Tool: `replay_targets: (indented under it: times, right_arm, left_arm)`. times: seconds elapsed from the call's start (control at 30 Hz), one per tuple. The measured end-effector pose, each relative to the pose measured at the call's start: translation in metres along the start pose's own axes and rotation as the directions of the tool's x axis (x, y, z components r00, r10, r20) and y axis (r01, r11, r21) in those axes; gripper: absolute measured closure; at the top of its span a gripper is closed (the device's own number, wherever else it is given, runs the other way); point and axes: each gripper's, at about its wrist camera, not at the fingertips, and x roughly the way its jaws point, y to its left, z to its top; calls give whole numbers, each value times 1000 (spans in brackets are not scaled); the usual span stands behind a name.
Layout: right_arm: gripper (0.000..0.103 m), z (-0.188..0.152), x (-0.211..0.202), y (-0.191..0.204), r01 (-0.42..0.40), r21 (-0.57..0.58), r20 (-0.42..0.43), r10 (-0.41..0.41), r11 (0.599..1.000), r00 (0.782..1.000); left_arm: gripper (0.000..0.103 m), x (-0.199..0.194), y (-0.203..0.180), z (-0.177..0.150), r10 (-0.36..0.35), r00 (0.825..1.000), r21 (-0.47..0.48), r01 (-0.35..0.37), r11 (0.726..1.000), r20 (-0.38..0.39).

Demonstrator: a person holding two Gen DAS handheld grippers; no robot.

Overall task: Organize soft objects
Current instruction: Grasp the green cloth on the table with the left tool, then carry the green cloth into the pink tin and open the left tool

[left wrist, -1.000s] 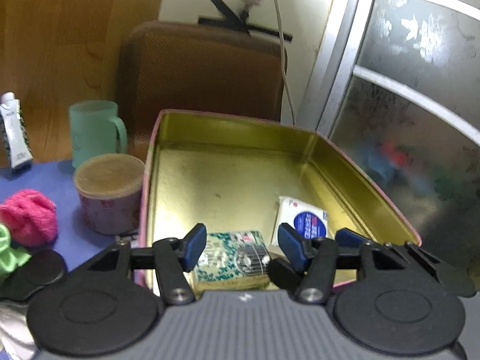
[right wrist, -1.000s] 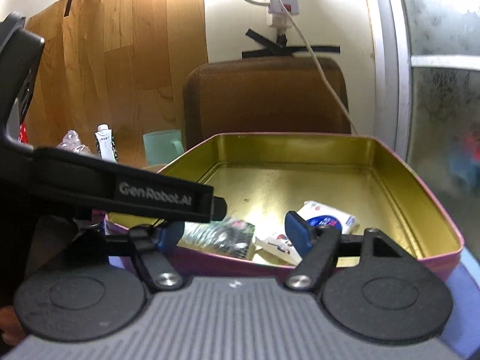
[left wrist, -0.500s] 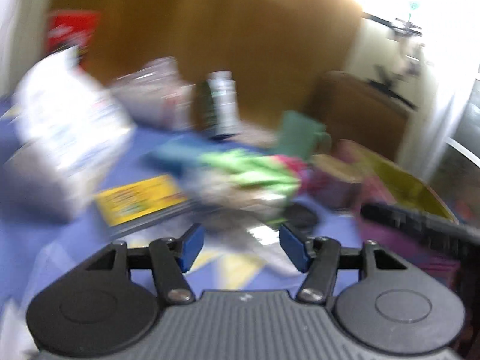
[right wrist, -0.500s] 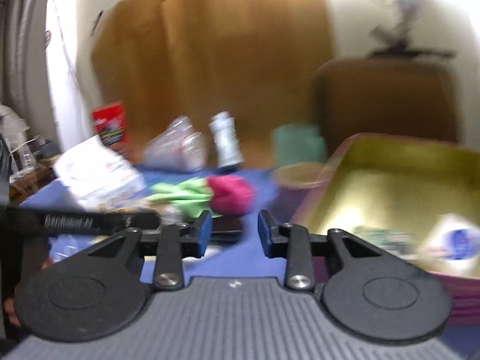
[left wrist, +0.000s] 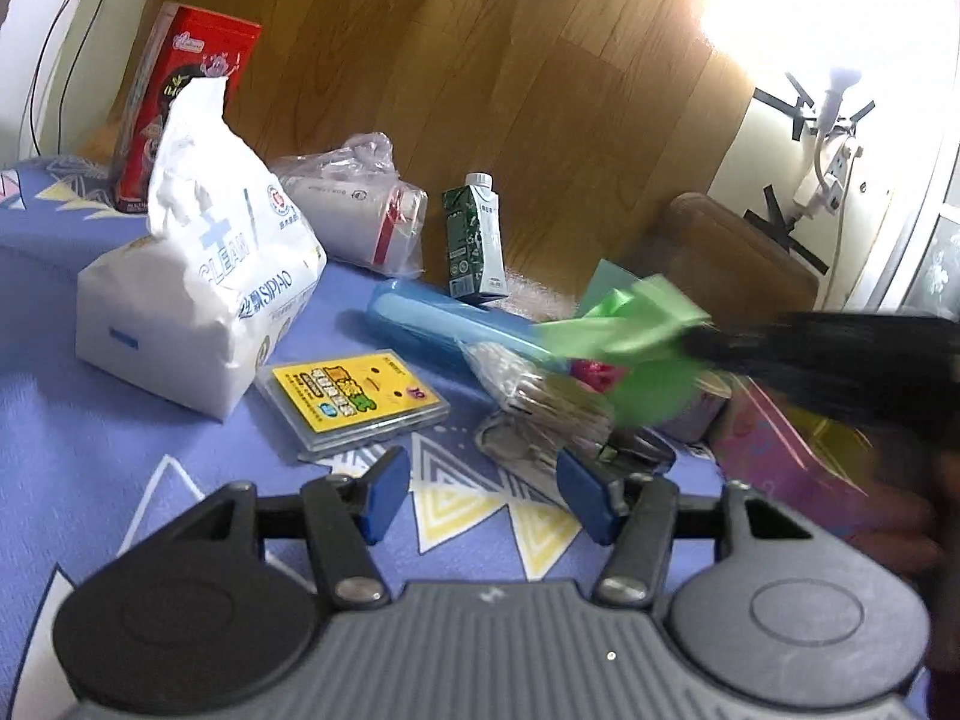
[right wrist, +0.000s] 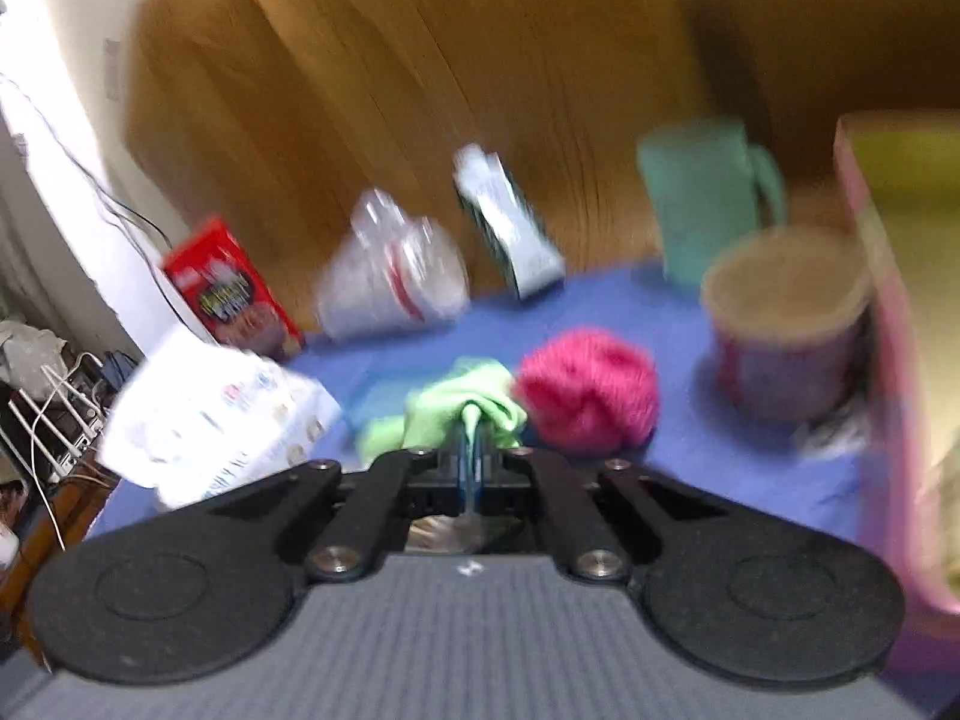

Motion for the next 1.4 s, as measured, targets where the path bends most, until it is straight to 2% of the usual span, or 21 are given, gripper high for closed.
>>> replay_targets:
  times: [0.13,0.23,0.3,0.37,0.43,0.47,0.5,0.57,0.6,0.67,0.7,0.73,0.77,0.8,0.87,0.97,1.03,1.13,1.23,1.33,1.4]
  right_arm:
    - [98,-28,-78,10,15,-148,76,-4,989,997]
    - [98,-68,-116,8,68,-246,53,-56,967,997]
    - [98,-95,-122,6,95,-292,9,-96,952,995]
    - [94,-111,-122,2,76,-287,-47,-93,955,995]
    - [93,-119,-119,0,71,-276,-73,-95,959,993]
    - [80,-121,-119,0,72,-280,-76,-97,957,992]
    - [55,-120,-117,0,69,-286,-75,-95,956,993]
    - [35,-121,-116,-1,76,-301,-61,-98,951,993]
    - [35,-122,-113,-2,77,-306,-61,-100,949,993]
    - [36,-123,-102,-6,51,-298,-90,-81,953,993]
    - [41,-125,-97,-8,40,-291,-100,-72,956,992]
    - [46,-127,-98,-6,46,-302,-81,-73,952,994]
    - [69,-127,-97,-4,43,-320,-76,-71,946,995]
    - [83,-126,-99,-3,48,-326,-66,-73,944,995]
    - [87,-123,-104,-7,77,-324,-26,-90,943,996]
    - [88,-110,-124,-16,135,-310,92,-111,941,990]
    - [88,-98,-139,-24,192,-295,187,-141,936,972]
    - [88,-81,-154,-43,297,-273,294,-214,915,931]
    - [88,-63,-157,-73,381,-211,320,-305,900,897]
    - [88,-50,-148,-102,452,-159,284,-398,878,872]
    - [85,-45,-141,-121,516,-140,251,-474,845,844]
  left_arm:
    - [48,-9,-4,-2,-88,995,-32,87,996,-36]
    - [48,-9,-21,-7,-200,974,-46,197,979,-106]
    - [48,-4,-41,-12,-244,955,-24,243,970,-166]
    - [48,0,-62,-16,-268,938,4,276,961,-218]
    - [45,4,-80,-22,-258,929,31,275,961,-266]
    - [45,5,-87,-24,-243,927,46,267,963,-285]
    - [45,6,-92,-28,-230,926,60,259,964,-300]
    - [46,9,-101,-34,-206,925,82,243,967,-320]
    - [48,13,-104,-36,-195,923,83,234,969,-333]
    - [61,22,-107,-40,-190,910,66,230,971,-368]
    - [64,23,-110,-42,-187,913,70,227,971,-363]
    - [77,24,-113,-42,-184,910,78,228,971,-371]
    - [87,26,-119,-42,-193,903,81,241,967,-385]
    - [88,25,-123,-39,-198,902,89,249,964,-383]
    - [88,21,-140,-31,-207,909,139,272,952,-361]
    - [88,19,-174,-14,-266,911,192,335,923,-314]
    - [88,23,-203,-3,-313,906,233,382,894,-286]
    - [87,42,-245,5,-354,893,292,429,855,-278]
    - [84,72,-279,1,-372,885,329,453,829,-281]
    - [75,107,-303,-8,-326,901,348,414,841,-286]
    - [70,123,-309,-15,-282,911,353,381,855,-299]
